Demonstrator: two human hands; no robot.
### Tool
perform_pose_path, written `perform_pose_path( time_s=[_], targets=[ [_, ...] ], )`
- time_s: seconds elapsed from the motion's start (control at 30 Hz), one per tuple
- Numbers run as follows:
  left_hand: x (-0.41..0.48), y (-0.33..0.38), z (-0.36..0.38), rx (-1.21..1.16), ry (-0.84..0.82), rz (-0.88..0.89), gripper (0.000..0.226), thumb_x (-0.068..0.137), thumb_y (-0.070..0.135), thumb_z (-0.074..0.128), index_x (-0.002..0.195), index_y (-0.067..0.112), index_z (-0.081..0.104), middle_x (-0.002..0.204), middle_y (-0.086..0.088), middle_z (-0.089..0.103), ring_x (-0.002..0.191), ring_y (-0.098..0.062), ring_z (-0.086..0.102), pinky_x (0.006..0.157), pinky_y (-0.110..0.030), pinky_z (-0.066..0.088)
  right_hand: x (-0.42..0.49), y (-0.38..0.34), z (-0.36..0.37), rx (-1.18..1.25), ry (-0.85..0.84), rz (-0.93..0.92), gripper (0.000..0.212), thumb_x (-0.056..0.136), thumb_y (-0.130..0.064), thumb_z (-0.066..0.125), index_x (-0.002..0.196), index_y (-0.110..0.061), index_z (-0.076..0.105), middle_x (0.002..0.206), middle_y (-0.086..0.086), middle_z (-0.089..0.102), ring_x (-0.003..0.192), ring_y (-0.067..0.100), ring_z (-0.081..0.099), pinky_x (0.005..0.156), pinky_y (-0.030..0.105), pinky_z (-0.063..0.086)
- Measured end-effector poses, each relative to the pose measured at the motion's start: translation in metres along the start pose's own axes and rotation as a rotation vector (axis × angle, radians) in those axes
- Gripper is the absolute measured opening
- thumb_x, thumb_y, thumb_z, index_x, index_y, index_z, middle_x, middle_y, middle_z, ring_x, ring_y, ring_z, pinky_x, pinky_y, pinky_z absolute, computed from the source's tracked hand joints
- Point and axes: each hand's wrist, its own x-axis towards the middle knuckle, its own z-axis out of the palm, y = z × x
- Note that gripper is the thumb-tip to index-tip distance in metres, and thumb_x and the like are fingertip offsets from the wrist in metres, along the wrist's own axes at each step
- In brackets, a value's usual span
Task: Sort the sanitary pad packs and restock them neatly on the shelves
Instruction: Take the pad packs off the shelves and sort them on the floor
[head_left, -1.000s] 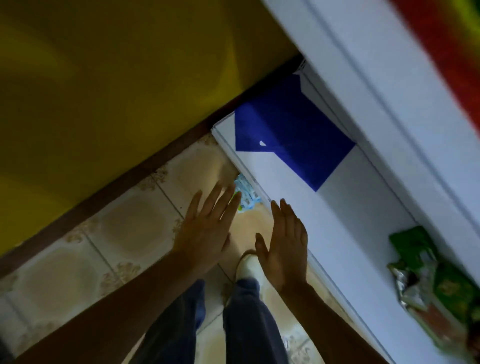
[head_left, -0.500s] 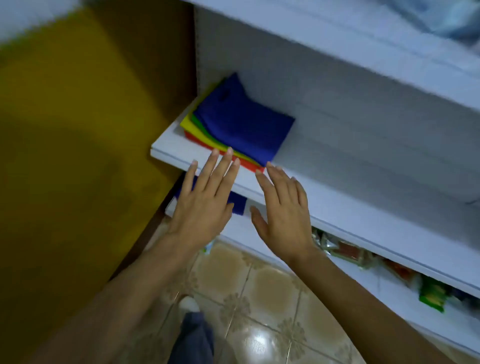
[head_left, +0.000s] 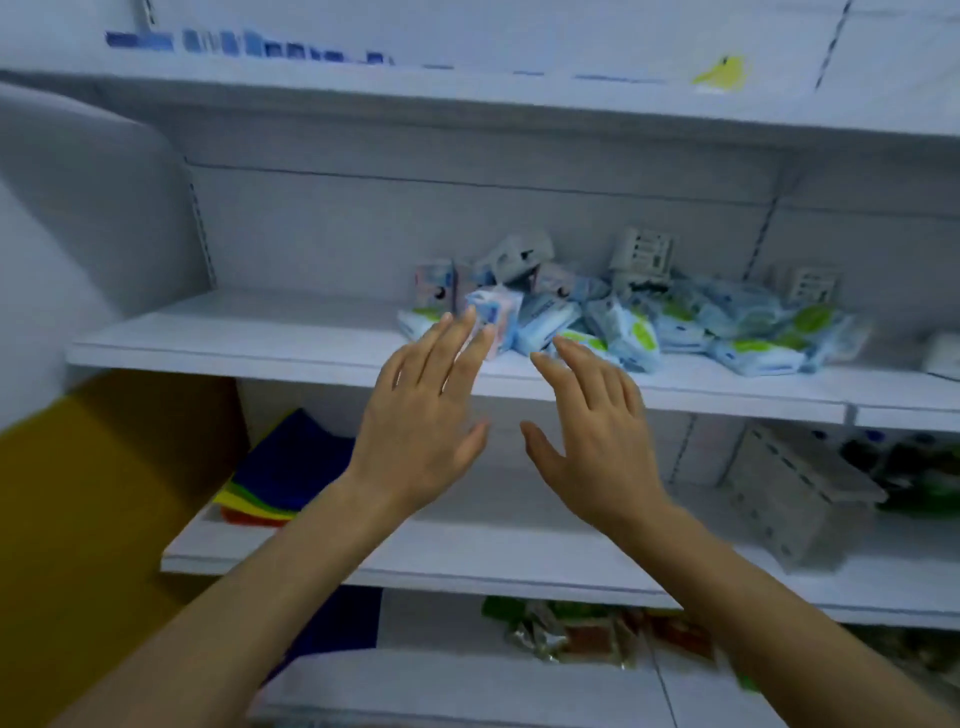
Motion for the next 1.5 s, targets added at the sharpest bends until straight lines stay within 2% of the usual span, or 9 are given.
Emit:
perform_pose_path(
  time_s=[0.33, 0.43, 0.57, 0.7, 0.83, 0.93, 1.23, 1.37, 1.5],
  targets=[
    [0.043, 0.03, 0.063, -0.069, -0.153, -0.018, 0.089, 0.07, 0.035, 0.079, 0.144, 0.011, 0.036, 0.15, -0.012, 0.039, 0.132, -0.029, 0.044, 0.101, -0.042, 0.043, -0.004, 0.085, 0.023, -0.076, -0.124, 0.073, 0.062, 0.076, -0.029, 0.075, 0.13, -0.014, 0.048, 0.136, 0.012, 0.052, 0.122, 0.029, 0.05, 0.099, 0.043, 0.04],
    [0.07, 0.029, 0.104, -0.126, -0.2, -0.029, 0.084, 0.08, 0.036, 0.071, 0.149, 0.014, 0.029, 0.156, -0.009, 0.029, 0.14, -0.028, 0.034, 0.108, -0.042, 0.035, 0.004, 0.12, 0.043, -0.08, -0.176, 0.127, 0.065, 0.076, -0.029, 0.075, 0.133, -0.013, 0.047, 0.137, 0.012, 0.052, 0.123, 0.031, 0.052, 0.097, 0.043, 0.044],
    [0.121, 0.03, 0.17, -0.227, -0.243, -0.009, 0.077, 0.093, 0.044, 0.054, 0.153, 0.018, 0.014, 0.161, -0.001, 0.01, 0.147, -0.019, 0.013, 0.117, -0.034, 0.018, 0.021, 0.174, 0.071, -0.087, -0.226, 0.216, 0.068, 0.082, -0.03, 0.071, 0.141, -0.012, 0.042, 0.144, 0.012, 0.045, 0.128, 0.032, 0.048, 0.097, 0.045, 0.044],
    [0.167, 0.042, 0.236, -0.277, -0.295, 0.009, 0.078, 0.093, 0.055, 0.046, 0.153, 0.018, 0.014, 0.161, 0.0, 0.009, 0.148, -0.016, 0.007, 0.118, -0.032, 0.011, 0.032, 0.222, 0.097, -0.046, -0.28, 0.277, 0.071, 0.085, -0.03, 0.067, 0.146, -0.011, 0.036, 0.149, 0.012, 0.039, 0.132, 0.032, 0.043, 0.1, 0.046, 0.042],
    [0.175, 0.052, 0.284, -0.211, -0.372, -0.024, 0.078, 0.089, 0.068, 0.036, 0.148, 0.017, 0.033, 0.155, -0.004, 0.031, 0.144, -0.021, 0.026, 0.116, -0.041, 0.018, 0.045, 0.265, 0.122, 0.015, -0.325, 0.274, 0.078, 0.078, -0.045, 0.048, 0.147, -0.013, 0.033, 0.152, 0.009, 0.035, 0.139, 0.028, 0.035, 0.109, 0.046, 0.036],
    [0.168, 0.055, 0.298, -0.175, -0.316, -0.047, 0.075, 0.085, 0.07, 0.035, 0.136, 0.017, 0.051, 0.142, -0.005, 0.051, 0.132, -0.024, 0.046, 0.109, -0.044, 0.034, 0.053, 0.295, 0.142, 0.082, -0.398, 0.232, 0.09, 0.07, -0.053, 0.046, 0.149, -0.014, 0.028, 0.156, 0.008, 0.027, 0.144, 0.023, 0.024, 0.115, 0.042, 0.027],
    [0.167, 0.059, 0.3, -0.146, -0.248, -0.082, 0.076, 0.083, 0.069, 0.039, 0.139, 0.019, 0.046, 0.148, -0.002, 0.043, 0.137, -0.021, 0.038, 0.112, -0.038, 0.023, 0.041, 0.32, 0.177, 0.456, -0.321, 0.223, 0.079, 0.086, -0.036, 0.062, 0.151, -0.022, 0.02, 0.159, 0.0, 0.021, 0.147, 0.013, 0.015, 0.117, 0.031, 0.021],
    [0.168, 0.058, 0.299, -0.131, -0.283, -0.152, 0.086, 0.077, 0.073, 0.045, 0.146, 0.022, 0.036, 0.154, 0.001, 0.033, 0.142, -0.017, 0.028, 0.115, -0.04, 0.02, 0.041, 0.319, 0.173, 0.603, -0.277, 0.305, 0.076, 0.088, -0.035, 0.053, 0.153, -0.024, 0.015, 0.157, -0.008, 0.022, 0.144, 0.009, 0.022, 0.114, 0.031, 0.028],
    [0.17, 0.059, 0.297, -0.176, -0.33, -0.187, 0.071, 0.08, 0.067, 0.043, 0.14, 0.028, 0.045, 0.15, 0.006, 0.04, 0.138, -0.016, 0.033, 0.112, -0.04, 0.024, 0.042, 0.317, 0.168, 0.702, -0.238, 0.379, 0.072, 0.094, -0.037, 0.054, 0.153, -0.026, 0.013, 0.151, -0.013, 0.03, 0.134, 0.003, 0.033, 0.105, 0.023, 0.034]
  ],
)
